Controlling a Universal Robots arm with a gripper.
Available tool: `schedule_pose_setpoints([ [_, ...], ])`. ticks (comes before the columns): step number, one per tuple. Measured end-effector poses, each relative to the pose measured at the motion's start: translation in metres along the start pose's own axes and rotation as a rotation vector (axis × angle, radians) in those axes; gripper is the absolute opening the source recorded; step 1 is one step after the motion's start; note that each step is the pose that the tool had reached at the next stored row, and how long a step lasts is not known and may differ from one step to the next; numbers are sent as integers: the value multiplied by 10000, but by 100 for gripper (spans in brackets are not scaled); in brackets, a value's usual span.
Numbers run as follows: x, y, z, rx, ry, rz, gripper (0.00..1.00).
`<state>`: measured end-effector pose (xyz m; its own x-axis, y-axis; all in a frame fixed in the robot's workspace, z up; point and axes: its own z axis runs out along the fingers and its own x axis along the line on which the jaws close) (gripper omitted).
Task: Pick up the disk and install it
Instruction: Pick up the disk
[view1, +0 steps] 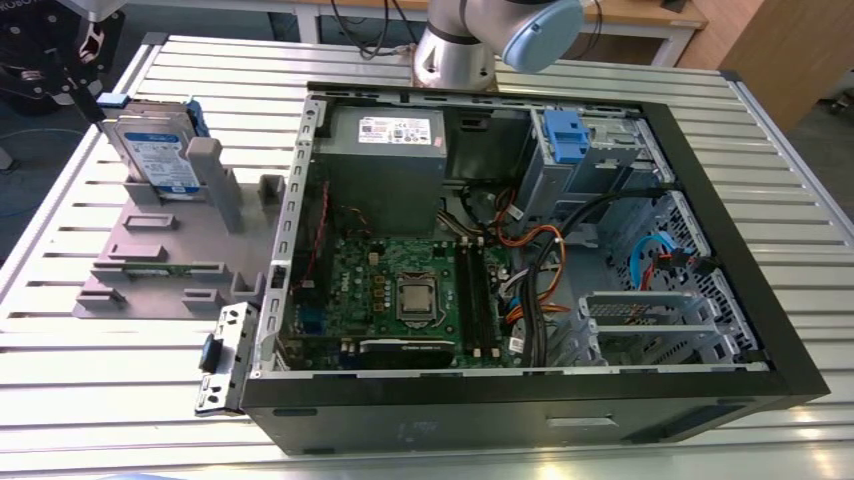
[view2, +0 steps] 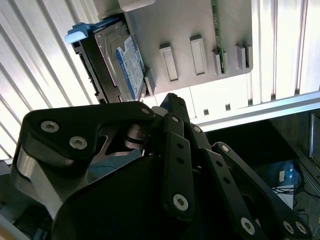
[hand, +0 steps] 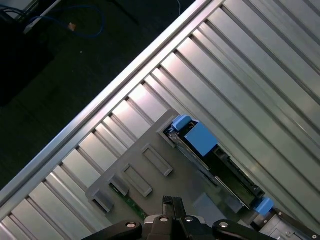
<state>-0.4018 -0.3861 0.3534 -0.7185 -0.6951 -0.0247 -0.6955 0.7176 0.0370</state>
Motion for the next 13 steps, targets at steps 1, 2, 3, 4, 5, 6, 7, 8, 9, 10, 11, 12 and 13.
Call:
schedule_pose_setpoints([
  [1,0,0,0,0,0,-10,11],
  [2,0,0,0,-1,1,-21,11],
  [3,0,0,0,-1,2,-32,11],
  [4,0,0,0,-1,1,-43,11],
  [5,0,0,0,-1,2,-54,11],
  [6,0,0,0,-1,3,-65,11],
  [7,0,0,0,-2,3,-76,11],
  [8,0,0,0,-2,3,-87,11],
  [9,0,0,0,-2,4,-97,11],
  [10,0,0,0,-2,4,-108,11],
  [11,0,0,0,-3,5,-119,11],
  [12,0,0,0,-3,6,-131,11],
  [13,0,0,0,-3,6,-141,11],
])
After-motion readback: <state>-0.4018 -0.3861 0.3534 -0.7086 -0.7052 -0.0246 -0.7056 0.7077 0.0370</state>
